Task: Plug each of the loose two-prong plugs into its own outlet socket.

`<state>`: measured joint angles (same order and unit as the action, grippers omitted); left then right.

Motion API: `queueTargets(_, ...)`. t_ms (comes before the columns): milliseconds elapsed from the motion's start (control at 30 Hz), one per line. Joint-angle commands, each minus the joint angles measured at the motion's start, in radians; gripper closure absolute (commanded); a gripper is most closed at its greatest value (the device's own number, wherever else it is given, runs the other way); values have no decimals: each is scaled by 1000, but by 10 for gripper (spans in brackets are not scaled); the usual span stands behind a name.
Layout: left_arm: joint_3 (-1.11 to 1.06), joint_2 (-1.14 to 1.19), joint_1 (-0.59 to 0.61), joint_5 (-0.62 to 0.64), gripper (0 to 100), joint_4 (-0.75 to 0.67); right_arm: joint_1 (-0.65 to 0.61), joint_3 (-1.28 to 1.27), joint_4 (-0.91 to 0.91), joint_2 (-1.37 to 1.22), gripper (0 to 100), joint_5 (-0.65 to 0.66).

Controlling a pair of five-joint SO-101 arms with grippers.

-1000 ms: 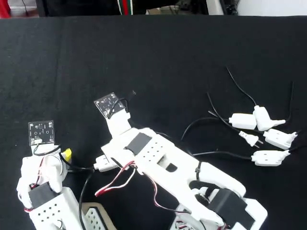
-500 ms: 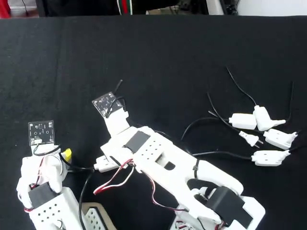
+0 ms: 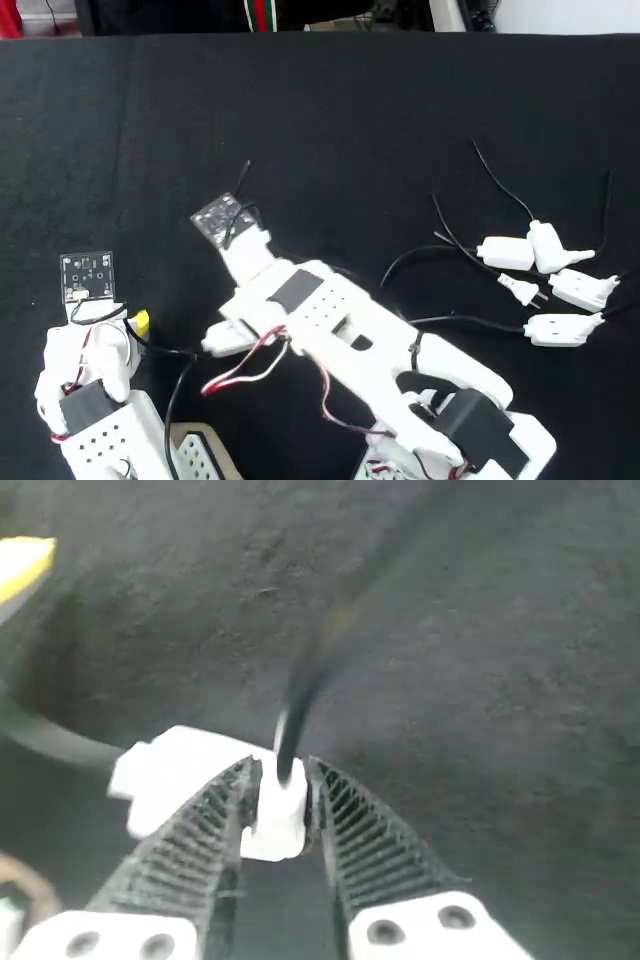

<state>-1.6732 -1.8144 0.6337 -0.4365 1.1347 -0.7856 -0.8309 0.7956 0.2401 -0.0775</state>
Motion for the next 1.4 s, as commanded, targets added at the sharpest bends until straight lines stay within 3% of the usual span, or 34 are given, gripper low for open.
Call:
queueTargets(0, -5, -8, 5, -8, 697, -15, 100, -58, -20, -10, 987, 83)
queueTargets(133, -4, -8, 5, -8, 697, -15, 167, -58, -87, -10, 987, 190)
queueTargets(400, -1, -6, -19, -25, 697, -14, 224, -45, -28, 179, 987, 196)
queueTargets(567, 68, -6, -163, -149, 697, 71, 354, -51, 89, 484, 987, 233)
queueTargets(700, 209, -6, -318, -213, 697, 130, 534, -45, 155, 634, 987, 235)
queueTargets(867, 309, -2, -664, -293, 697, 216, 789, -2, 190, 618, 987, 232)
queueTargets(1033, 344, 44, -921, -295, 692, 296, 859, 13, 192, 510, 987, 230)
queueTargets(1200, 374, 261, -986, -272, 618, 265, 861, 62, 192, 409, 987, 226)
queueTargets(1367, 390, 535, -987, -272, 605, 129, 858, 81, 201, 401, 987, 210)
